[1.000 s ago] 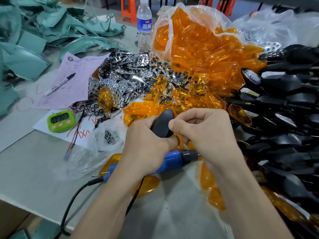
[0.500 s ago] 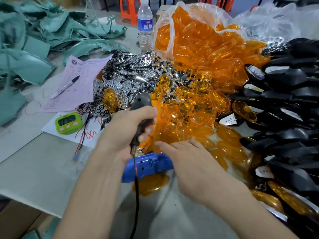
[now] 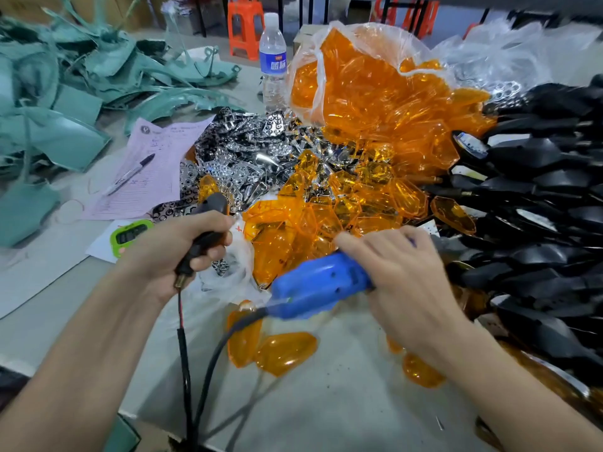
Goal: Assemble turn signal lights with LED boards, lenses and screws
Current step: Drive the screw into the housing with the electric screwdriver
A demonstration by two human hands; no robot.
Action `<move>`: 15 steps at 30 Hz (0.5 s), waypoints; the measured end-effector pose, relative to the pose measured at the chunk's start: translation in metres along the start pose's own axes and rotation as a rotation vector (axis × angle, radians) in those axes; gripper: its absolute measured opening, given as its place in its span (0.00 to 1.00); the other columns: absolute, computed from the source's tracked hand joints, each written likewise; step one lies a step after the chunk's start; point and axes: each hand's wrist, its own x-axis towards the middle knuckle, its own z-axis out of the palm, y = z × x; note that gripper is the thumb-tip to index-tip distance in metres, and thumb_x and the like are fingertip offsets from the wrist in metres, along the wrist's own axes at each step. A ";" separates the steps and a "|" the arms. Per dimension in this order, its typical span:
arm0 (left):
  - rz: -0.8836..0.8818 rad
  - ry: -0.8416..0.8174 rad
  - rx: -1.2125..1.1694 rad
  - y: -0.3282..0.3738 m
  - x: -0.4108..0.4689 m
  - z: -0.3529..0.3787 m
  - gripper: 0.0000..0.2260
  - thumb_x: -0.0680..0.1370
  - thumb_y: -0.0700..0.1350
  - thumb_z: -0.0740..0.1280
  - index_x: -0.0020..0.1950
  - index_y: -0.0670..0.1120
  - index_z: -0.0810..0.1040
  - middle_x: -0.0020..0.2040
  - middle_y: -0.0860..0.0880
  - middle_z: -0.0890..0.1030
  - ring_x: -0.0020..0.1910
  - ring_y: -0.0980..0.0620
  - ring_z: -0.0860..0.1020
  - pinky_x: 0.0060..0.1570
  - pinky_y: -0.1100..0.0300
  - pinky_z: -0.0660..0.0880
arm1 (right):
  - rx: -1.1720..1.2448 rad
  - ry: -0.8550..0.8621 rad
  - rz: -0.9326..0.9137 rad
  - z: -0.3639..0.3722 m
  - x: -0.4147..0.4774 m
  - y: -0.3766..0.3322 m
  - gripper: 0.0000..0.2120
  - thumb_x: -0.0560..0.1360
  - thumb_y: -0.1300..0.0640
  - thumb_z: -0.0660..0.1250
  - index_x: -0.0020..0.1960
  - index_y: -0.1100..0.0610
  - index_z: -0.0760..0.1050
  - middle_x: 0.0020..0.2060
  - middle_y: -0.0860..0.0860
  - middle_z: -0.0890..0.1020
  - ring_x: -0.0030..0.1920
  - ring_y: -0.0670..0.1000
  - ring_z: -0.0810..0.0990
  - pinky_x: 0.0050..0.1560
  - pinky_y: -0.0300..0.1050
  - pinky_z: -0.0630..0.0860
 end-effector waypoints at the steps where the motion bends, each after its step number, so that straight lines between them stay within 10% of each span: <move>1: -0.015 0.003 0.015 -0.004 0.000 0.006 0.07 0.74 0.41 0.72 0.47 0.40 0.76 0.33 0.47 0.77 0.23 0.57 0.69 0.14 0.69 0.60 | 0.104 0.063 0.086 -0.004 0.001 0.008 0.31 0.67 0.69 0.62 0.67 0.47 0.69 0.50 0.46 0.80 0.52 0.53 0.78 0.61 0.53 0.69; 5: -0.018 -0.003 0.103 -0.026 -0.004 0.041 0.08 0.70 0.39 0.75 0.41 0.40 0.77 0.29 0.46 0.77 0.20 0.56 0.68 0.16 0.69 0.59 | 0.566 0.343 0.524 -0.017 0.010 0.031 0.35 0.66 0.73 0.69 0.65 0.45 0.70 0.42 0.39 0.76 0.38 0.40 0.76 0.41 0.27 0.71; 11: 0.056 0.002 0.267 -0.050 -0.006 0.089 0.04 0.74 0.35 0.73 0.41 0.38 0.79 0.28 0.45 0.73 0.21 0.52 0.66 0.20 0.64 0.62 | 1.132 0.758 0.628 -0.049 0.053 0.037 0.27 0.65 0.72 0.69 0.47 0.38 0.76 0.35 0.46 0.76 0.34 0.49 0.75 0.36 0.46 0.76; 15: 0.140 0.033 0.348 -0.058 -0.009 0.104 0.08 0.68 0.41 0.76 0.41 0.40 0.78 0.29 0.45 0.71 0.27 0.49 0.66 0.27 0.56 0.64 | 1.592 0.856 0.823 -0.050 0.068 0.028 0.16 0.71 0.72 0.68 0.54 0.57 0.72 0.37 0.59 0.72 0.32 0.56 0.75 0.39 0.51 0.76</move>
